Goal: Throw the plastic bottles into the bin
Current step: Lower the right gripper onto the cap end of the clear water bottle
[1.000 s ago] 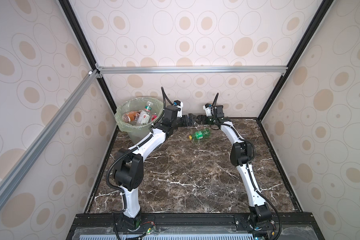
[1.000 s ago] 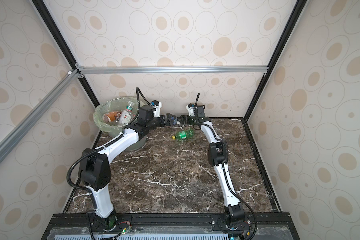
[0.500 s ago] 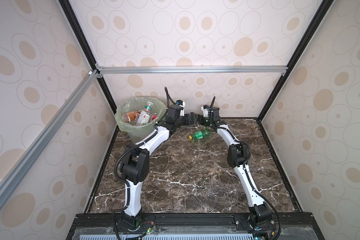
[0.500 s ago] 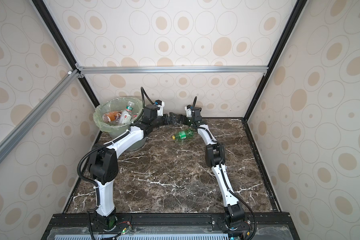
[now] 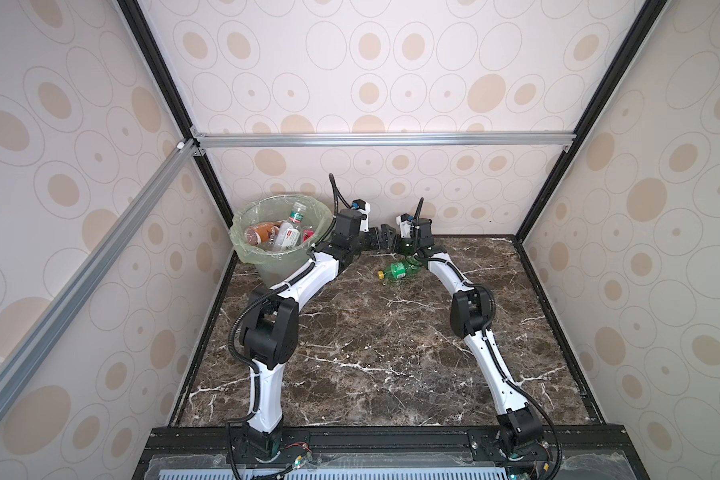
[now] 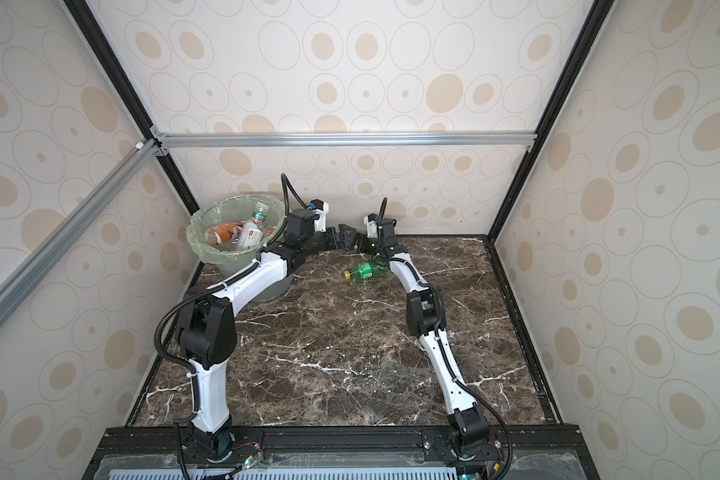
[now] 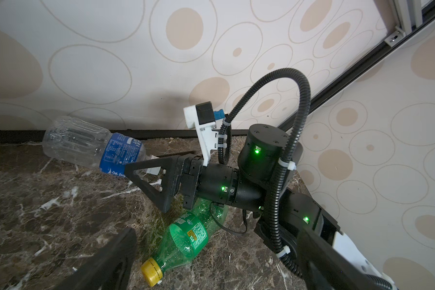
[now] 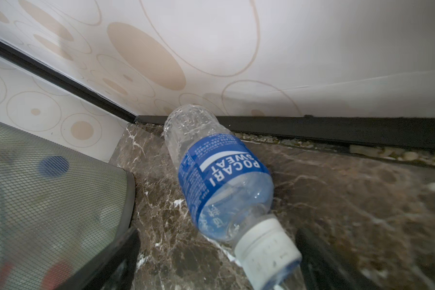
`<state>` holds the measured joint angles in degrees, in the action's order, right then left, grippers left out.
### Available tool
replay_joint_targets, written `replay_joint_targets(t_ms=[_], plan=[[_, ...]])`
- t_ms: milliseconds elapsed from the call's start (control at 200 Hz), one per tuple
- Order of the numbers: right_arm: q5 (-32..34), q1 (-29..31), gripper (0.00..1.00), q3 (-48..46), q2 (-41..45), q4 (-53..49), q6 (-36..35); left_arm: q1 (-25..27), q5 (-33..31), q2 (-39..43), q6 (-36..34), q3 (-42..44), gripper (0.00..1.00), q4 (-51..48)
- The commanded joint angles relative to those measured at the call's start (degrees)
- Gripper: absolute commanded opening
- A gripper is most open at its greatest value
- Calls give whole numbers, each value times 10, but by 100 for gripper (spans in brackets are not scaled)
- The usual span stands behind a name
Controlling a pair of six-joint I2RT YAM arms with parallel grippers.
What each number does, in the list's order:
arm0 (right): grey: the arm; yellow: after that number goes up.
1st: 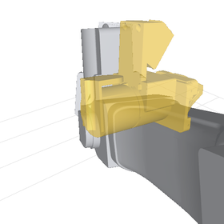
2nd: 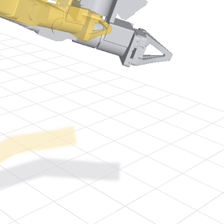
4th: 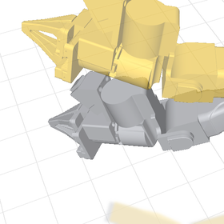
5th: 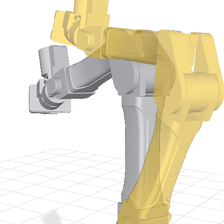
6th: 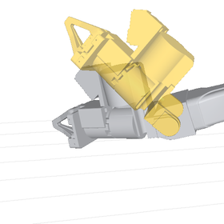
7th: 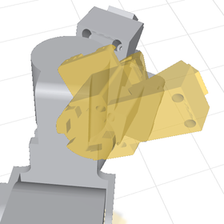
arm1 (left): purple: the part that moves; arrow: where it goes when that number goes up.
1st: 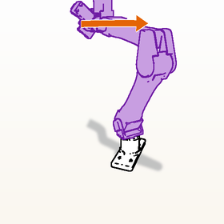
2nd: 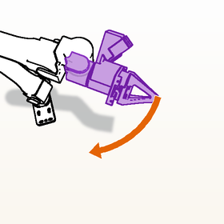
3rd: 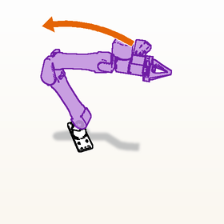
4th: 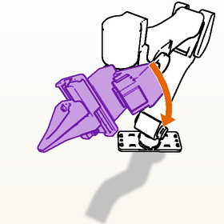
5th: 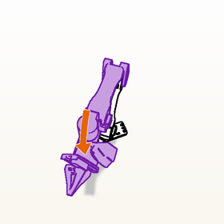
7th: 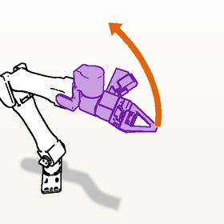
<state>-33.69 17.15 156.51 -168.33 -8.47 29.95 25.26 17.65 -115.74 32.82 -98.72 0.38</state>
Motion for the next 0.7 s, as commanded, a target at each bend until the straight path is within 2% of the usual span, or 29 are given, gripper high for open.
replay_joint_targets(t_ms=[0,120,520,695], plan=[[-8,15,100,-18,14,21,2,2,-5,7,3,-11,99,10],[-2,18,100,-23,19,28,7,2,-4,9,2,-9,99,8],[3,18,83,-34,19,20,1,2,-3,10,5,-3,99,14],[-8,17,80,-66,38,24,-6,2,0,5,8,-4,99,17]])
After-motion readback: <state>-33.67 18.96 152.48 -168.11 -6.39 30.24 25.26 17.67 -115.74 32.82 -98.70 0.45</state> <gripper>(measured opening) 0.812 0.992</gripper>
